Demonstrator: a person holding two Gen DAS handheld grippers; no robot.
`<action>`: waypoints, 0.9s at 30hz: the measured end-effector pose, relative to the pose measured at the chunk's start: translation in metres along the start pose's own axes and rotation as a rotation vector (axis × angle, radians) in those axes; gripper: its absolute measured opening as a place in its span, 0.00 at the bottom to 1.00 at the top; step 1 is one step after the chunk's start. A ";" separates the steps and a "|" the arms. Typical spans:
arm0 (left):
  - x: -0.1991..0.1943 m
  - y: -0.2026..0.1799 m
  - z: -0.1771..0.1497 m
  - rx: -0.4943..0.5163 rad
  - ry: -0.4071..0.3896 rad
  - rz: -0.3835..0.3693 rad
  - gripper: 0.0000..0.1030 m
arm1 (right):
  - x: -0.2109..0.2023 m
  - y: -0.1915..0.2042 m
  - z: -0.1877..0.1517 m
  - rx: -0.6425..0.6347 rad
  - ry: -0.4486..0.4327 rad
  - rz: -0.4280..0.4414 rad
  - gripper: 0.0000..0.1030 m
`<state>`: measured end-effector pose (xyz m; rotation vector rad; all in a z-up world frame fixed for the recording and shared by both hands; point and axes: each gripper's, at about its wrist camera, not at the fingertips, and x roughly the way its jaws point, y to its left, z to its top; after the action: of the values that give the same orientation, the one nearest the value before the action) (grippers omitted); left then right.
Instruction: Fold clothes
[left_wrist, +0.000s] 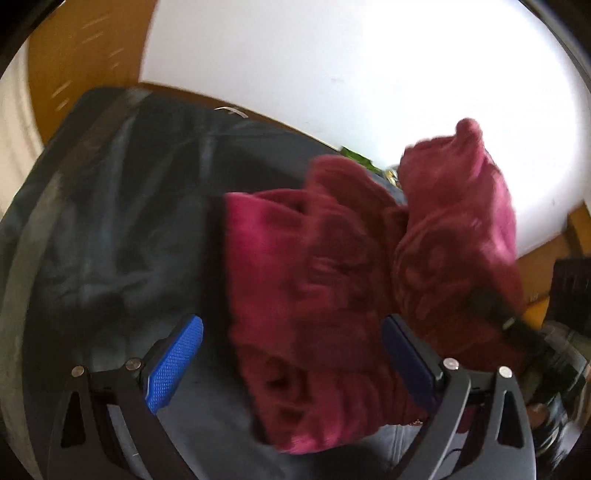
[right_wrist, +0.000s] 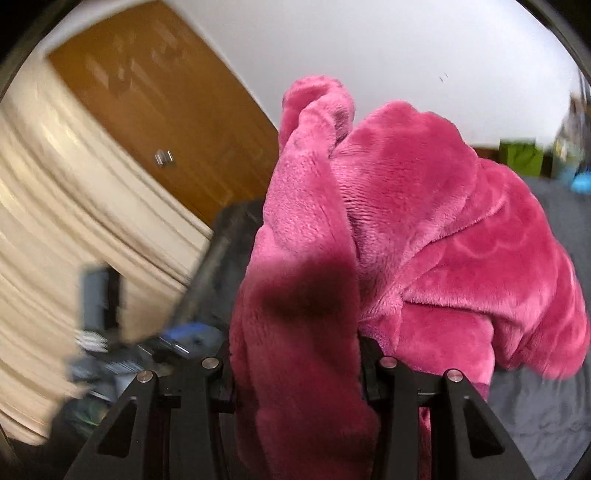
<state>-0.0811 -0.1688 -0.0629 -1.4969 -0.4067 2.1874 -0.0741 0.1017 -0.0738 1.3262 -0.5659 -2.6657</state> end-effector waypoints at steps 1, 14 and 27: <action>-0.004 0.007 0.003 -0.017 -0.008 -0.004 0.96 | 0.011 0.013 -0.002 -0.043 0.003 -0.045 0.44; -0.041 0.001 0.035 -0.029 -0.077 -0.084 0.96 | 0.083 0.088 -0.031 -0.209 0.001 -0.148 0.90; -0.044 -0.087 0.061 0.147 -0.028 -0.218 0.96 | 0.061 0.050 -0.048 -0.036 -0.080 0.095 0.91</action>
<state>-0.1068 -0.1165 0.0364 -1.2818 -0.3896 2.0224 -0.0766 0.0261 -0.1273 1.1579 -0.5724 -2.6481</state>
